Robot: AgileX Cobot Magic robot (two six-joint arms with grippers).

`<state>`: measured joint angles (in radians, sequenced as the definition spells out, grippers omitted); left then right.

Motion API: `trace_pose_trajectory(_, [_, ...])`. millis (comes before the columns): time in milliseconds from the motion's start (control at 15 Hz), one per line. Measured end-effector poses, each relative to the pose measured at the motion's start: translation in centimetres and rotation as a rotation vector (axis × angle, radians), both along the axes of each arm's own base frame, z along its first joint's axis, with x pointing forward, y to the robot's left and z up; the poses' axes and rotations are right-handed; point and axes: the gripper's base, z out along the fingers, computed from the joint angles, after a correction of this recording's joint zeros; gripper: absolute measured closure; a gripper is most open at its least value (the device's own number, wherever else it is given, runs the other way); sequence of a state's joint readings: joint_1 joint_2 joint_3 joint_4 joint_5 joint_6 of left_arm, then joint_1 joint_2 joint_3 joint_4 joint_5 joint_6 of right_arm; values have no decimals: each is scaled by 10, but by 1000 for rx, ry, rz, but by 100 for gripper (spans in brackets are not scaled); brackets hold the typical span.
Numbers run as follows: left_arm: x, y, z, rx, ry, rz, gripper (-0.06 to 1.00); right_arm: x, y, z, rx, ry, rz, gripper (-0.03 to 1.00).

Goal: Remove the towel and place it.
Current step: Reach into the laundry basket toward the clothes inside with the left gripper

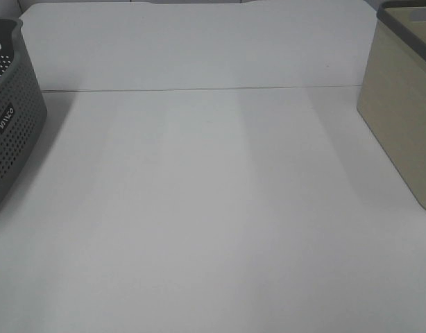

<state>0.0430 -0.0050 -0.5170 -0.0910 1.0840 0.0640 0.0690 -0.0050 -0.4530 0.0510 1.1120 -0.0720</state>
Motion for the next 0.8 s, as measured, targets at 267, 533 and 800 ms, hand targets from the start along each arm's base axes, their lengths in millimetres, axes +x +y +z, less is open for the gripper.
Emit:
trace_pose_trajectory(267, [0,0,0,0,0,0,-4,0,0,0,0,0,0,21])
trace_pose_trajectory(533, [0,0,0,1,0,0,-4,0,0,0,0,0,0,21])
trace_pose_trajectory(800, [7,0,0,-4,44,-2,-4,0,0,0,0,0,0,21])
